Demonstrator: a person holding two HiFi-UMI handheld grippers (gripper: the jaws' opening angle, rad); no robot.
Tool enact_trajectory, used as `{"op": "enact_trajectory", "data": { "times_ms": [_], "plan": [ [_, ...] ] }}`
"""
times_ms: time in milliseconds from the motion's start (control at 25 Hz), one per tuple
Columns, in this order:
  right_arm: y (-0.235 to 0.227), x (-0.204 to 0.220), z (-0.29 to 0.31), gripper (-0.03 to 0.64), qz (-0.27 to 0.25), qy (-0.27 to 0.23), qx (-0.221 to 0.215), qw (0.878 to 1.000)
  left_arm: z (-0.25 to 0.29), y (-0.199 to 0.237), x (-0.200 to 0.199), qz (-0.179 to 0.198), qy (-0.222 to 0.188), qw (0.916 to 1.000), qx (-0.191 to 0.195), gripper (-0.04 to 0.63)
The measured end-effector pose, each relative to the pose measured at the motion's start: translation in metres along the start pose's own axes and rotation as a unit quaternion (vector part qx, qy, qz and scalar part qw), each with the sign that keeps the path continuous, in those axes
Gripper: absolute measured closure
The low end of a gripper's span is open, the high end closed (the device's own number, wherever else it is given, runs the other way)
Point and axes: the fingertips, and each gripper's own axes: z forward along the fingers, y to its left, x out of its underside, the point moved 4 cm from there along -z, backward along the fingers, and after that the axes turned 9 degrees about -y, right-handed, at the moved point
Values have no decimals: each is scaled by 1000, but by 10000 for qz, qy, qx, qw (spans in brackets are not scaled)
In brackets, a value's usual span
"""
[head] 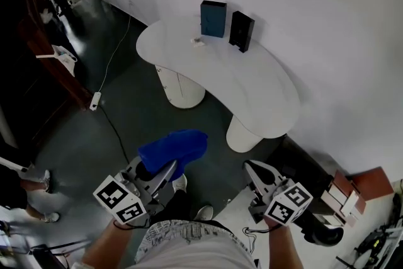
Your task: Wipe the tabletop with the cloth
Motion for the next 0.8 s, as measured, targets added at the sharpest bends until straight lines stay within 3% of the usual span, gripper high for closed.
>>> {"op": "enact_trajectory", "data": {
  "times_ms": [360,800],
  "plan": [
    [-19,-3,24,609,28,31,55,10000,20,27,3,-65,15,10000,18,499],
    [-52,-9,97,609,82,176,207,9996,61,102,3,-260,141,9995,85,499]
  ]
}}
